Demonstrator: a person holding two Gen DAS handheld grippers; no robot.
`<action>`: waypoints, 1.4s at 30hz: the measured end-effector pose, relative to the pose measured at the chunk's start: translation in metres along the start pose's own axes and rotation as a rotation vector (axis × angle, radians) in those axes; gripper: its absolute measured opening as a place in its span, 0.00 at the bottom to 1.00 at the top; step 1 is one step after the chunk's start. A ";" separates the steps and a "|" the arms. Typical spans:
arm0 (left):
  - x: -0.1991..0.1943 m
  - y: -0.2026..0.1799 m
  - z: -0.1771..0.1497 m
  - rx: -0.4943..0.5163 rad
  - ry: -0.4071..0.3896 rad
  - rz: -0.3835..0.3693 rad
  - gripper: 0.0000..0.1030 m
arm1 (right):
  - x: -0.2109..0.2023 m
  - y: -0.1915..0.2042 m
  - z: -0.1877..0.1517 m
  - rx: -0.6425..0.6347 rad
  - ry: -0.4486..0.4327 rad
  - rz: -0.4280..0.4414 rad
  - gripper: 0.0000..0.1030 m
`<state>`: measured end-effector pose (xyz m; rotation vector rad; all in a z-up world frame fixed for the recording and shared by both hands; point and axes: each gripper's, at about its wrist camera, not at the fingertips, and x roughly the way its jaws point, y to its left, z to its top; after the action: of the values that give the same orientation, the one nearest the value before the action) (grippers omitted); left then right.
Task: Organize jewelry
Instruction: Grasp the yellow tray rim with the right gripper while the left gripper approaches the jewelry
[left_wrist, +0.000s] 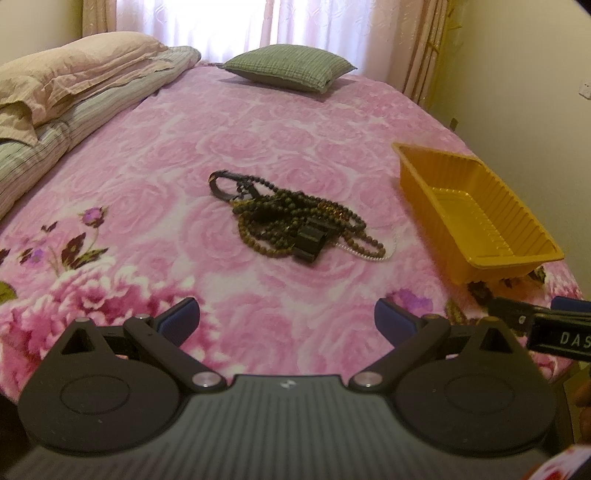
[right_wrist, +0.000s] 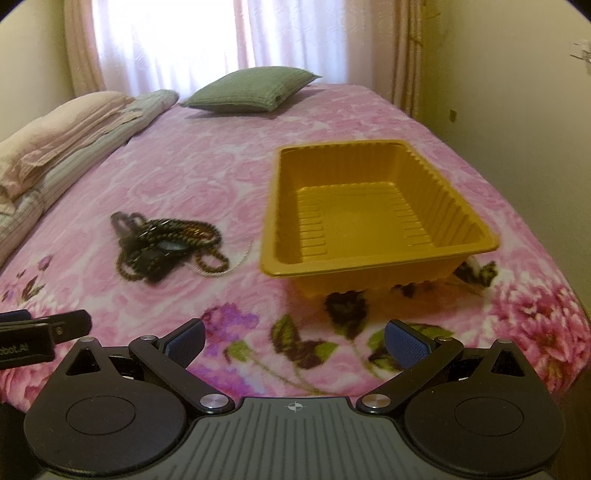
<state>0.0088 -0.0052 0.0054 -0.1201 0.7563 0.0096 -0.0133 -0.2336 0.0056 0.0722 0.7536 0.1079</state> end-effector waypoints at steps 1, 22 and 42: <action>0.001 -0.001 0.002 0.003 -0.003 -0.003 0.97 | -0.001 -0.004 0.001 0.010 -0.008 -0.010 1.00; 0.053 -0.027 0.027 0.025 0.006 -0.047 0.97 | 0.043 -0.139 0.063 0.036 -0.168 -0.209 0.87; 0.083 -0.035 0.025 0.019 0.045 -0.072 0.97 | 0.097 -0.183 0.051 0.158 -0.139 -0.001 0.38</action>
<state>0.0882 -0.0404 -0.0302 -0.1301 0.7966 -0.0686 0.1056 -0.4040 -0.0421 0.2277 0.6218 0.0417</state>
